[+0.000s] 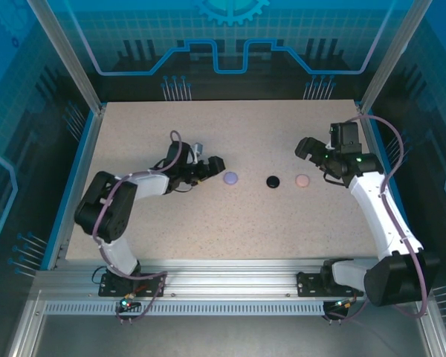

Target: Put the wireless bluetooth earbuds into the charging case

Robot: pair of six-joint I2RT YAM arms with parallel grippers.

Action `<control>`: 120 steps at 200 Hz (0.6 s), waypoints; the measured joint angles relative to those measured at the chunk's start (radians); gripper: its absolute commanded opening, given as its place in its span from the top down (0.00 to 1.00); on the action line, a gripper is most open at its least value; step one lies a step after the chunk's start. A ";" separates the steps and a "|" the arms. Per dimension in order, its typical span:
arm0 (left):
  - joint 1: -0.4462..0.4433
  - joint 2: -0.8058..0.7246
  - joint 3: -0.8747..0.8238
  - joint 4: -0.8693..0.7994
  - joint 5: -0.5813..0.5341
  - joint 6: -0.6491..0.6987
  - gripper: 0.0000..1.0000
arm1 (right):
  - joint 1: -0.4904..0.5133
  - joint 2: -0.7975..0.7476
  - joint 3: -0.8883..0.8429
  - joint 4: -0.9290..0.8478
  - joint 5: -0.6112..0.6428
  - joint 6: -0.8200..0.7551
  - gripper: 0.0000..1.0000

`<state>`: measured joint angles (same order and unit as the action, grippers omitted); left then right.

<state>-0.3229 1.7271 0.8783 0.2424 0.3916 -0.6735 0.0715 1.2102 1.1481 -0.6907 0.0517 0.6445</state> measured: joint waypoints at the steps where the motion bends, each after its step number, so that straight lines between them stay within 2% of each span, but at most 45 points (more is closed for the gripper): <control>1: 0.002 -0.004 -0.001 -0.002 -0.002 0.001 0.01 | -0.002 -0.002 0.000 -0.001 0.000 0.000 0.00; 33: 0.039 -0.214 -0.025 -0.096 -0.069 0.064 0.01 | -0.048 -0.026 0.006 -0.013 0.004 -0.014 0.00; 61: 0.042 -0.418 -0.041 -0.130 -0.192 0.166 0.01 | -0.058 -0.026 0.021 -0.014 0.058 -0.043 0.00; 92: 0.042 -0.629 -0.169 -0.054 -0.376 0.298 0.01 | -0.059 -0.034 -0.005 0.043 0.184 -0.063 0.00; 120: 0.043 -0.756 -0.332 0.054 -0.550 0.435 0.01 | -0.059 -0.089 -0.175 0.218 0.306 -0.105 0.00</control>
<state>-0.2802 0.9710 0.5465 0.2966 -0.1589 -0.2382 0.0128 1.1213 0.9726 -0.4725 0.3576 0.5396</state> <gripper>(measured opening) 0.987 0.998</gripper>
